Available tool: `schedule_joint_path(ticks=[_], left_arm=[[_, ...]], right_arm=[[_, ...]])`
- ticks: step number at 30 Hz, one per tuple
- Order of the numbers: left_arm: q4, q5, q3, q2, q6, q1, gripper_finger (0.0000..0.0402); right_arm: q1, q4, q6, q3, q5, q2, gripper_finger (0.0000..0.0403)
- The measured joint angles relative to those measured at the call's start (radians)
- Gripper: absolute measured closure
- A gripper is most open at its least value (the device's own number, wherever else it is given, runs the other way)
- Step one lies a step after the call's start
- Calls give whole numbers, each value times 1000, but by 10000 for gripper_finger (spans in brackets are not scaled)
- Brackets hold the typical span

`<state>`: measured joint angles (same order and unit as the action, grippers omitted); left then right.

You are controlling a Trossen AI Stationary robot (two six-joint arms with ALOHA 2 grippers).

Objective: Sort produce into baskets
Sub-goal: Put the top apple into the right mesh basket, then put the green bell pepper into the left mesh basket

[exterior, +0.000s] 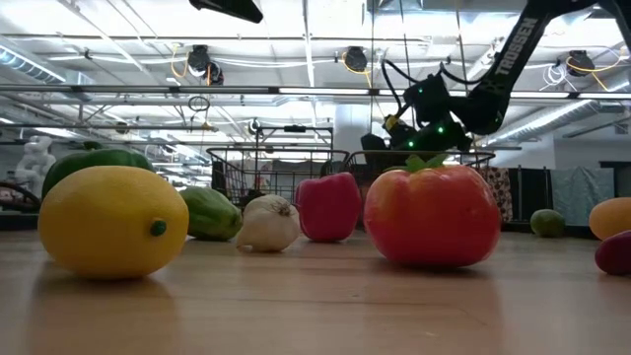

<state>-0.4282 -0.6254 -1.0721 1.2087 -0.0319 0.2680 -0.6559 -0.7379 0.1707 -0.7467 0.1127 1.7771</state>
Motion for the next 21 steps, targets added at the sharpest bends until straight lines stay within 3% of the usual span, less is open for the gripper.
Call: schedule_joint_path(ticks=[11, 15, 21], left_arm=[[-9, 42, 0, 0, 27, 0, 379], [-14, 51, 0, 0, 35, 1, 379], [-42, 52, 0, 0, 54, 6, 379]], right_arm=[[3, 22, 1, 0, -5, -53, 314], [14, 86, -4, 0, -8, -153, 301], [81, 299, -10, 0, -14, -402, 288]])
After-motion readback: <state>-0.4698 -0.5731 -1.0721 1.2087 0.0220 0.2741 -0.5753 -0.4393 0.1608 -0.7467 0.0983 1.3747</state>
